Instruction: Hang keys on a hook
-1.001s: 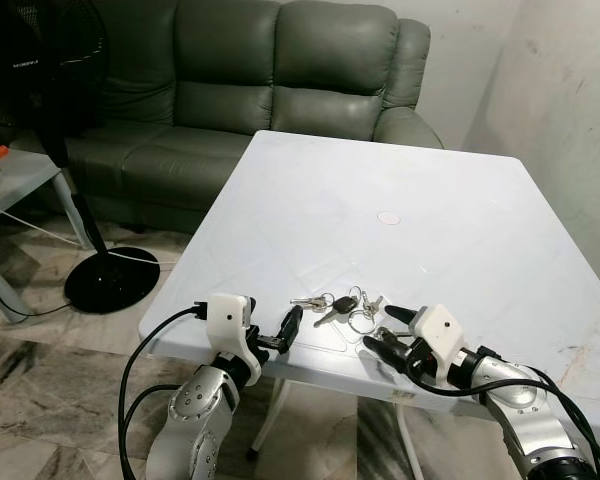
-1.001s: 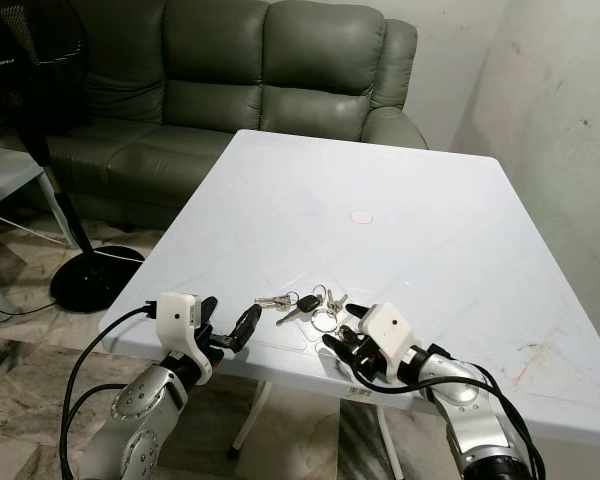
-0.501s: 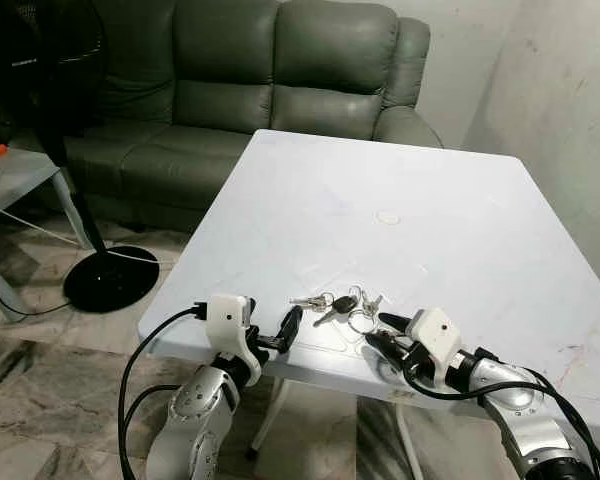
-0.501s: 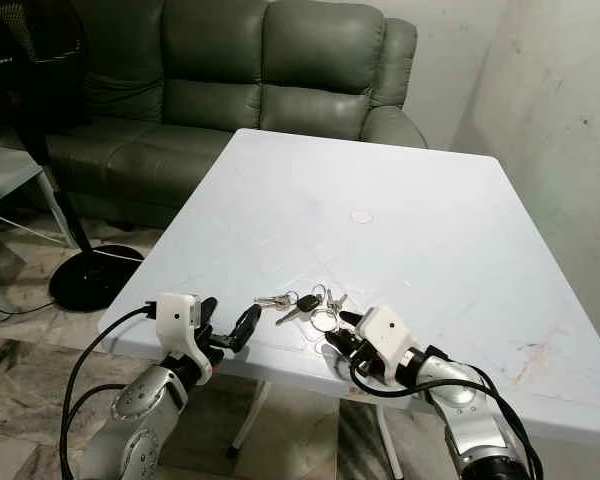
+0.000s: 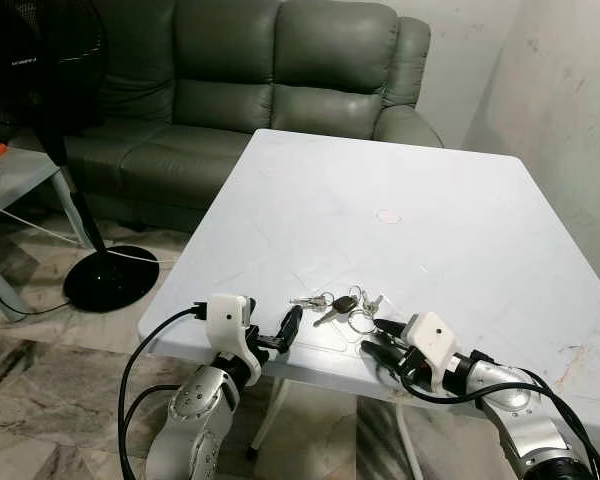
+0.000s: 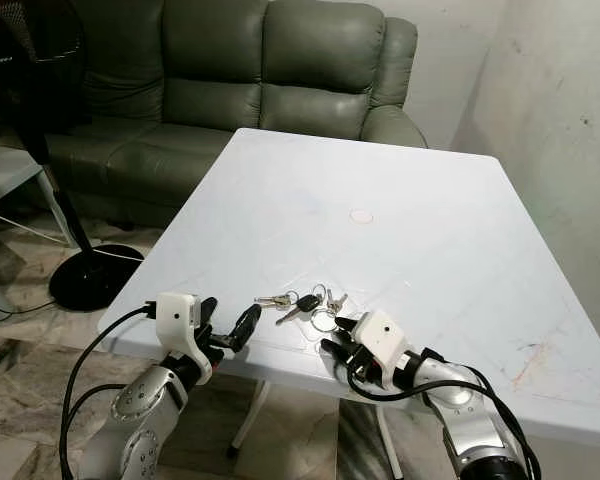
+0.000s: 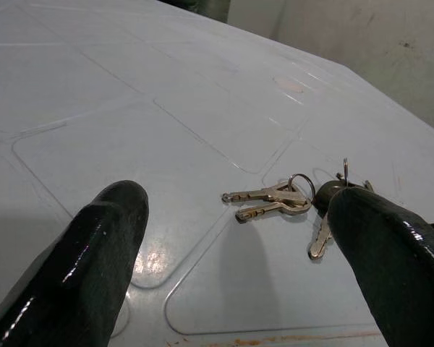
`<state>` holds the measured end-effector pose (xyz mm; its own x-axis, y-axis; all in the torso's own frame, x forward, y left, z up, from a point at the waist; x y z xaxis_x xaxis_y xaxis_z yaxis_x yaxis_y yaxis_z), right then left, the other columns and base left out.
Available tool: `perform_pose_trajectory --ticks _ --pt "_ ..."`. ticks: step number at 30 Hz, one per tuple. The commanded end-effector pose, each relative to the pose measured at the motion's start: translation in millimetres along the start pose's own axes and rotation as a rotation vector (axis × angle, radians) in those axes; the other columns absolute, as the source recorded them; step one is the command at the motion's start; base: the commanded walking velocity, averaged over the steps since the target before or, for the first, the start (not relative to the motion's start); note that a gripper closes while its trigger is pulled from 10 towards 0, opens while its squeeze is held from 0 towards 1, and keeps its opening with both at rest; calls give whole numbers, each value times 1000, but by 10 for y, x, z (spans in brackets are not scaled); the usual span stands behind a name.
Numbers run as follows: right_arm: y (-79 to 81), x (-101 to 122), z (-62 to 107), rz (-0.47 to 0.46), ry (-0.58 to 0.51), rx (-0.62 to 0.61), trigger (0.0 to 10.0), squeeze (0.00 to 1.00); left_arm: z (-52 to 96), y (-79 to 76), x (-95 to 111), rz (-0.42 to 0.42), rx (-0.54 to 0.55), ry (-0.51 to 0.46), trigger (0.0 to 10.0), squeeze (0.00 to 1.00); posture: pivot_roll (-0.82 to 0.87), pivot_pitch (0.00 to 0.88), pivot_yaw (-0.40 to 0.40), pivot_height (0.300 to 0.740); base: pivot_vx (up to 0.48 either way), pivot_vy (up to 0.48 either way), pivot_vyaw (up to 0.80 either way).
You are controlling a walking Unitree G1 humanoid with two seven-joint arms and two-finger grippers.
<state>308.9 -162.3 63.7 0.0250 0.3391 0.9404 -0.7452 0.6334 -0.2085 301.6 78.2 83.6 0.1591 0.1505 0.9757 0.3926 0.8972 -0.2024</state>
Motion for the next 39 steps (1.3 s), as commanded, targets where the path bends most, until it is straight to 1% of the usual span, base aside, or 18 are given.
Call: perform_pose_trajectory --ticks 1,14,15,16,17,18,19,24,25,26,27,28,39 --pt "-57 6 18 5 7 -9 0 0 -27 -67 56 16 -4 -21 10000 0 -7 8 -53 740 0 0 0" --pt "-113 53 5 14 -20 -55 0 0 -30 -89 57 20 -10 -20 10000 0 -8 8 -52 740 0 0 0" --pt "-119 59 5 16 -22 -57 2706 0 -31 -90 56 21 -10 -20 10000 0 -8 8 -52 740 0 0 0" --pt "-124 63 4 17 -23 -59 4510 0 -31 -91 55 21 -10 -20 10000 0 -8 8 -52 740 0 0 0" --pt "-129 65 4 17 -23 -60 7294 0 -31 -93 55 22 -10 -20 10000 0 -8 8 -52 740 0 0 0" --pt "-132 66 4 17 -23 -60 7765 0 -32 -94 55 23 -10 -20 10000 0 -8 8 -52 740 0 0 0" --pt "-145 69 3 12 -23 -64 10000 0 -34 -98 56 24 -10 -21 10000 0 -8 8 -52 740 0 0 0" --pt "-161 66 0 -16 -24 -63 10000 0 -38 -108 58 26 -12 -22 10000 0 -8 8 -52 740 0 0 0" --pt "-175 68 2 -15 -25 -71 10000 761 -39 -110 58 26 -12 -22 10000 0 -8 8 -52 740 0 0 0" --pt "-185 67 4 -2 -19 -76 10000 510 -41 -112 60 28 -13 -23 10000 0 -8 8 -52 740 0 0 0" --pt "-185 67 4 -2 -19 -76 10000 510 -41 -112 60 28 -13 -23 10000 0 -8 8 -52 740 0 0 0" --pt "-187 62 4 3 -13 -76 10000 0 -43 -113 63 29 -13 -23 10000 0 -8 8 -52 740 0 0 0" --pt "-170 36 17 6 -10 -66 10000 0 -41 -115 61 34 -14 -22 10000 0 -9 3 -53 740 0 0 0"
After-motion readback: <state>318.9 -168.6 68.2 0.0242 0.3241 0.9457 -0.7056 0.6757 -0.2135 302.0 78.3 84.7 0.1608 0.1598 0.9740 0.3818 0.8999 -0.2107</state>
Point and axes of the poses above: a point about 5 cm out from each wrist's last joint towards the gripper, its own z axis pointing back from the gripper into the wrist, its own x axis along the axis of the wrist's last joint, y = z × x, the point moved 3 cm from there along -z, pointing out of the wrist towards the gripper, and after that the axes turned 5 degrees about -z, right-handed, at the moved point
